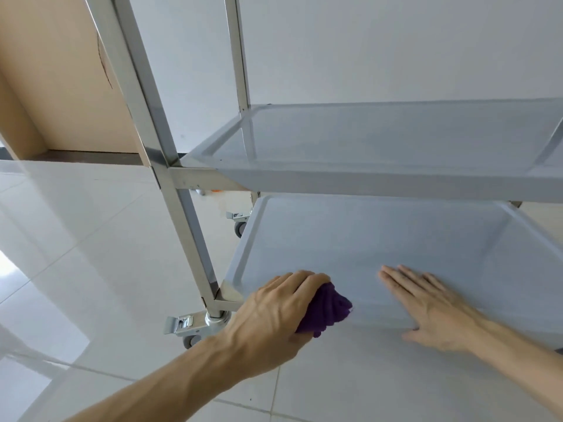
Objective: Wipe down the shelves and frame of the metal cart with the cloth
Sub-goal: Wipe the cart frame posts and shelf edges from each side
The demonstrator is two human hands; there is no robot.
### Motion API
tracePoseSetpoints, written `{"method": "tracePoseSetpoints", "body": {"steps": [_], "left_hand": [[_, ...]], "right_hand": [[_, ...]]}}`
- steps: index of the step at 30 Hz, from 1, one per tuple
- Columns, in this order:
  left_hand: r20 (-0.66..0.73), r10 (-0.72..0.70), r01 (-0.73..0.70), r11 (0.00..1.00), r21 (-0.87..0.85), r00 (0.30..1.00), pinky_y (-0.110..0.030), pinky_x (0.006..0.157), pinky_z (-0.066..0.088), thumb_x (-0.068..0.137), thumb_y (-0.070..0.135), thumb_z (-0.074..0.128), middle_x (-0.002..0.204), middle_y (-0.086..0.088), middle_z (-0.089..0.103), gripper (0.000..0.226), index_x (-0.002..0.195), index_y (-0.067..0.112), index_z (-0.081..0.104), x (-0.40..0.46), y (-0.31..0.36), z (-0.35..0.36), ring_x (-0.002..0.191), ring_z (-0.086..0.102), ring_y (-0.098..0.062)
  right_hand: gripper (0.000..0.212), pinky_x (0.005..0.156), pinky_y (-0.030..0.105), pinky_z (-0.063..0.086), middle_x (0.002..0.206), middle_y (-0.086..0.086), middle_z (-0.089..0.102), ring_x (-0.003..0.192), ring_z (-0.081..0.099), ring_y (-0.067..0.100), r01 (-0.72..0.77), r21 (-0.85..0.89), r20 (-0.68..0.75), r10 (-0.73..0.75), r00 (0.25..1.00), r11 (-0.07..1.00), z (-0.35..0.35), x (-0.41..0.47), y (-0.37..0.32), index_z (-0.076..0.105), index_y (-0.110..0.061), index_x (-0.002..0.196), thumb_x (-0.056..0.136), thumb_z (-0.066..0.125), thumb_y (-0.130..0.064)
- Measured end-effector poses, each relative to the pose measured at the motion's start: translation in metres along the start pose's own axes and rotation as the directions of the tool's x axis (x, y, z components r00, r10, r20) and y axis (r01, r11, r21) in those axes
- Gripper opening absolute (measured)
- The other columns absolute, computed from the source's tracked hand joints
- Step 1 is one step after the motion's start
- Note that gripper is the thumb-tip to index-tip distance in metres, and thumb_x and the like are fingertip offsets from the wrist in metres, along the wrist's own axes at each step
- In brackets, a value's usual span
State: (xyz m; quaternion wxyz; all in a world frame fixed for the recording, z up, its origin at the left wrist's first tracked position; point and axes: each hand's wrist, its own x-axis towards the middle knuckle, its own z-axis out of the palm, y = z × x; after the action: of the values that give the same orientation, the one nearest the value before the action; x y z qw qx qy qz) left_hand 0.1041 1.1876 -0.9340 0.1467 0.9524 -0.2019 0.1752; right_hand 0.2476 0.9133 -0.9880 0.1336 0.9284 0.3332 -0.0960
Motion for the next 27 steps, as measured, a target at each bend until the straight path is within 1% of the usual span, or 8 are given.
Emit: {"method": "tracePoseSetpoints", "body": {"steps": [3, 5, 7, 11, 17, 19, 23, 27], "left_hand": [[-0.181, 0.033, -0.039, 0.999, -0.030, 0.983, -0.012, 0.093, 0.042, 0.080, 0.023, 0.073, 0.129, 0.017, 0.054, 0.063, 0.137, 0.026, 0.046, 0.004, 0.018, -0.052, 0.112, 0.054, -0.001], [-0.310, 0.026, -0.046, 0.997, -0.058, 0.950, -0.011, 0.092, 0.043, 0.078, 0.025, 0.078, 0.128, 0.021, 0.054, 0.066, 0.136, 0.026, 0.048, 0.011, 0.025, -0.087, 0.113, 0.053, 0.005], [-0.422, 0.001, -0.029, 0.998, -0.059, 0.907, -0.004, 0.089, 0.040, 0.073, 0.034, 0.081, 0.122, 0.027, 0.056, 0.070, 0.134, 0.028, 0.049, 0.018, 0.028, -0.119, 0.108, 0.052, 0.014], [-0.546, -0.063, 0.055, 0.998, -0.031, 0.835, 0.003, 0.084, 0.036, 0.070, 0.053, 0.077, 0.118, 0.037, 0.053, 0.073, 0.134, 0.038, 0.046, 0.025, 0.015, -0.165, 0.103, 0.051, 0.019], [-0.101, -0.223, 0.238, 0.953, 0.185, 0.970, -0.012, 0.069, 0.041, 0.066, 0.053, 0.079, 0.109, 0.037, 0.047, 0.074, 0.126, 0.053, 0.036, 0.030, -0.033, -0.177, 0.099, 0.052, 0.006], [-0.075, -0.185, 0.198, 0.942, 0.270, 0.980, -0.016, 0.073, 0.038, 0.068, 0.047, 0.082, 0.114, 0.030, 0.044, 0.078, 0.130, 0.044, 0.035, 0.033, -0.043, -0.162, 0.100, 0.050, -0.002], [-0.173, -0.125, 0.162, 0.963, 0.215, 0.977, -0.022, 0.078, 0.042, 0.081, 0.034, 0.075, 0.118, 0.018, 0.055, 0.057, 0.129, 0.036, 0.043, 0.048, -0.036, -0.147, 0.102, 0.053, -0.009], [-0.177, -0.022, 0.056, 0.980, 0.191, 0.984, -0.018, 0.081, 0.035, 0.084, 0.035, 0.073, 0.119, 0.011, 0.059, 0.053, 0.131, 0.026, 0.048, 0.081, 0.001, -0.126, 0.098, 0.053, -0.010]], "right_hand": [[0.111, 0.122, 0.041, -0.007, 0.152, -0.007, -0.035, 0.151, -0.021, 0.019, 0.028, 0.004, -0.030, -0.028, 0.999, 1.000, -0.024, -0.011, -0.007, -0.018, -0.021, 0.156, 0.085, 0.054, -0.066], [0.106, 0.122, 0.044, 0.008, 0.164, 0.001, -0.001, 0.154, 0.009, 0.023, 0.113, -0.022, -0.259, -0.115, 0.959, 0.993, -0.049, -0.026, -0.018, 0.017, -0.016, 0.158, 0.078, 0.065, -0.066], [0.088, 0.107, 0.049, 0.041, 0.145, 0.006, 0.055, 0.134, 0.053, 0.025, 0.170, -0.112, -0.488, -0.203, 0.849, 0.979, -0.073, -0.039, -0.028, 0.060, -0.010, 0.136, 0.065, 0.084, -0.055], [0.047, 0.098, 0.043, 0.053, 0.125, 0.005, 0.067, 0.117, 0.065, 0.024, 0.305, -0.137, -0.793, -0.289, 0.537, 0.943, -0.108, -0.059, -0.039, 0.071, -0.007, 0.119, 0.076, 0.083, -0.023], [0.016, 0.081, 0.041, 0.048, 0.106, 0.005, 0.068, 0.096, 0.062, 0.030, 0.225, -0.171, -0.953, -0.219, 0.209, 0.959, -0.156, -0.103, -0.018, 0.073, -0.006, 0.101, 0.092, 0.061, -0.010], [0.023, 0.083, 0.045, 0.045, 0.110, 0.005, 0.067, 0.099, 0.061, 0.032, 0.096, -0.144, -0.963, -0.161, 0.217, 0.985, -0.162, -0.112, 0.003, 0.072, -0.009, 0.107, 0.091, 0.064, -0.023], [0.072, 0.094, 0.051, 0.039, 0.123, 0.007, 0.059, 0.110, 0.054, 0.036, -0.147, 0.046, -0.889, 0.108, 0.444, 0.988, -0.154, -0.120, 0.055, 0.062, -0.011, 0.125, 0.075, 0.061, -0.063], [0.082, 0.098, 0.052, 0.039, 0.127, 0.008, 0.058, 0.117, 0.053, 0.036, -0.237, 0.184, -0.757, 0.292, 0.585, 0.954, -0.136, -0.116, 0.081, 0.058, -0.013, 0.131, 0.068, 0.078, -0.061]]}}
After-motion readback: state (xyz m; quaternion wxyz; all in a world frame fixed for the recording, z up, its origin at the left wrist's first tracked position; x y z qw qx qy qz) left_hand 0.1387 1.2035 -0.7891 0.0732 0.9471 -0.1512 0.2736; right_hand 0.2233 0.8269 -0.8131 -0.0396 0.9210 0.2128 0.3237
